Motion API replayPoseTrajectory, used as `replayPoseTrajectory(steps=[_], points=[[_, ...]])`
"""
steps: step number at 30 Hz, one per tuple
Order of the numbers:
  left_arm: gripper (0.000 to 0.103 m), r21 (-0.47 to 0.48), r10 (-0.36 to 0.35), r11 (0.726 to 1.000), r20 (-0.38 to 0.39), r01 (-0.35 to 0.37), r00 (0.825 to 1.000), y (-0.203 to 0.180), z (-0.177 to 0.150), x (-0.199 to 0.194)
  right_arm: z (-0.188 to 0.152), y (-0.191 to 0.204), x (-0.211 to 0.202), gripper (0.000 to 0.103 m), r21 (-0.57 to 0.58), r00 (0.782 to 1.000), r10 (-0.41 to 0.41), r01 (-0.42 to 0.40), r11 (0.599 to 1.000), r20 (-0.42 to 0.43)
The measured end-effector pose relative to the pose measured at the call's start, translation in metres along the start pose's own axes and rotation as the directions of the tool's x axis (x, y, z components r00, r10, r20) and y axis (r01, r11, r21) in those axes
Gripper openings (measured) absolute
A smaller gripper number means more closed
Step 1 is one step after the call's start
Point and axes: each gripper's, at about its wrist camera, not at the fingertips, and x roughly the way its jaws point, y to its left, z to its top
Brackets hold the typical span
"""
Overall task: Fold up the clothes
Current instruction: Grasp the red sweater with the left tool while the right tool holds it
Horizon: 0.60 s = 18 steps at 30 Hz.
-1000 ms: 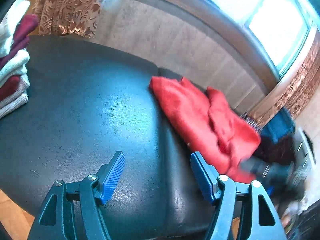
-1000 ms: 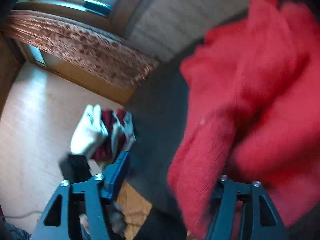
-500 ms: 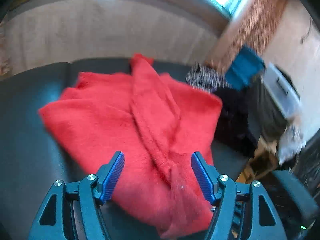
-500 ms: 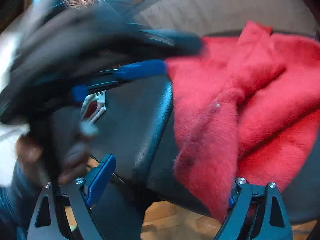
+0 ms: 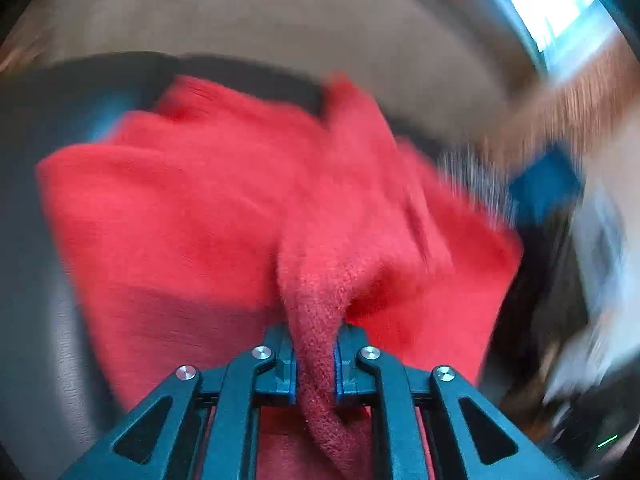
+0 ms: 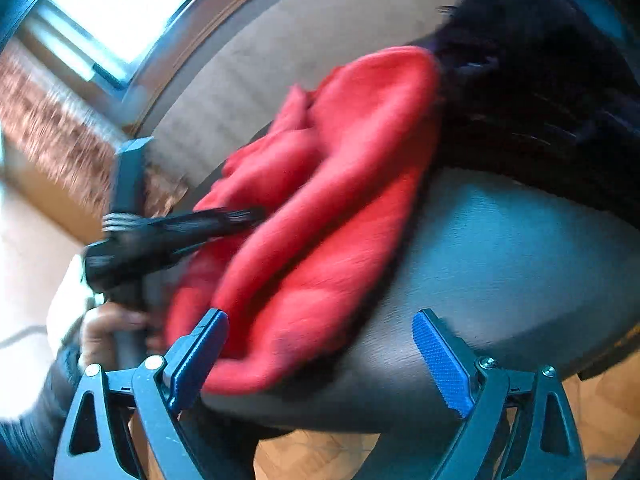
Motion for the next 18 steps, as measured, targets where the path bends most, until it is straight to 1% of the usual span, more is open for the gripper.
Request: replayPoseTrajectory(steps=[1, 3, 6, 7, 9, 10, 11, 12, 13, 14, 15, 16, 18], points=[[0.010, -0.042, 0.010, 0.999, 0.049, -0.008, 0.999, 0.017, 0.001, -0.020, 0.001, -0.003, 0.002, 0.094, 0.003, 1.000, -0.012, 0.012, 1.000, 0.001], [0.010, -0.127, 0.034, 0.992, 0.124, -0.019, 0.992, 0.053, -0.002, -0.060, 0.003, -0.006, 0.006, 0.094, 0.001, 0.999, -0.038, 0.038, 0.999, -0.002], [0.010, -0.209, 0.105, 0.976, 0.212, -0.060, 0.972, 0.103, -0.018, -0.112, 0.009, -0.011, 0.013, 0.094, -0.006, 0.998, -0.066, 0.066, 0.998, -0.008], [0.011, -0.239, 0.130, 0.968, 0.227, -0.074, 0.965, 0.119, -0.024, -0.125, 0.012, -0.012, 0.016, 0.094, -0.004, 0.997, -0.075, 0.075, 0.997, -0.005], [0.014, -0.305, 0.177, 0.946, 0.214, -0.106, 0.961, 0.149, -0.036, -0.138, 0.017, -0.012, 0.021, 0.094, 0.009, 0.997, -0.082, 0.082, 0.997, 0.008], [0.015, -0.338, 0.204, 0.933, 0.202, -0.127, 0.958, 0.164, -0.042, -0.144, 0.019, -0.010, 0.021, 0.094, -0.002, 0.995, -0.099, 0.099, 0.995, 0.019], [0.016, -0.371, 0.238, 0.915, 0.183, -0.157, 0.954, 0.177, -0.048, -0.147, 0.022, -0.009, 0.021, 0.094, -0.017, 0.992, -0.120, 0.121, 0.993, 0.031], [0.019, -0.403, 0.271, 0.896, 0.163, -0.186, 0.949, 0.189, -0.054, -0.151, 0.025, -0.008, 0.021, 0.094, -0.032, 0.989, -0.141, 0.143, 0.989, 0.044], [0.019, -0.434, 0.299, 0.876, 0.149, -0.210, 0.943, 0.200, -0.060, -0.156, 0.029, -0.003, 0.024, 0.094, -0.063, 0.985, -0.167, 0.170, 0.983, 0.051], [0.019, -0.457, 0.314, 0.863, 0.150, -0.216, 0.937, 0.207, -0.066, -0.164, 0.030, 0.005, 0.026, 0.094, -0.110, 0.983, -0.175, 0.180, 0.977, 0.057], [0.019, -0.462, 0.317, 0.862, 0.165, -0.211, 0.934, 0.209, -0.070, -0.172, 0.031, 0.015, 0.029, 0.094, -0.158, 0.982, -0.180, 0.188, 0.969, 0.061], [0.019, -0.454, 0.327, 0.865, 0.184, -0.214, 0.927, 0.208, -0.074, -0.181, 0.030, 0.026, 0.035, 0.094, -0.226, 0.985, -0.171, 0.173, 0.959, 0.032], [0.020, -0.432, 0.358, 0.871, 0.229, -0.236, 0.905, 0.199, -0.079, -0.200, 0.025, 0.049, 0.050, 0.094, -0.365, 0.987, -0.153, 0.127, 0.922, -0.043]])
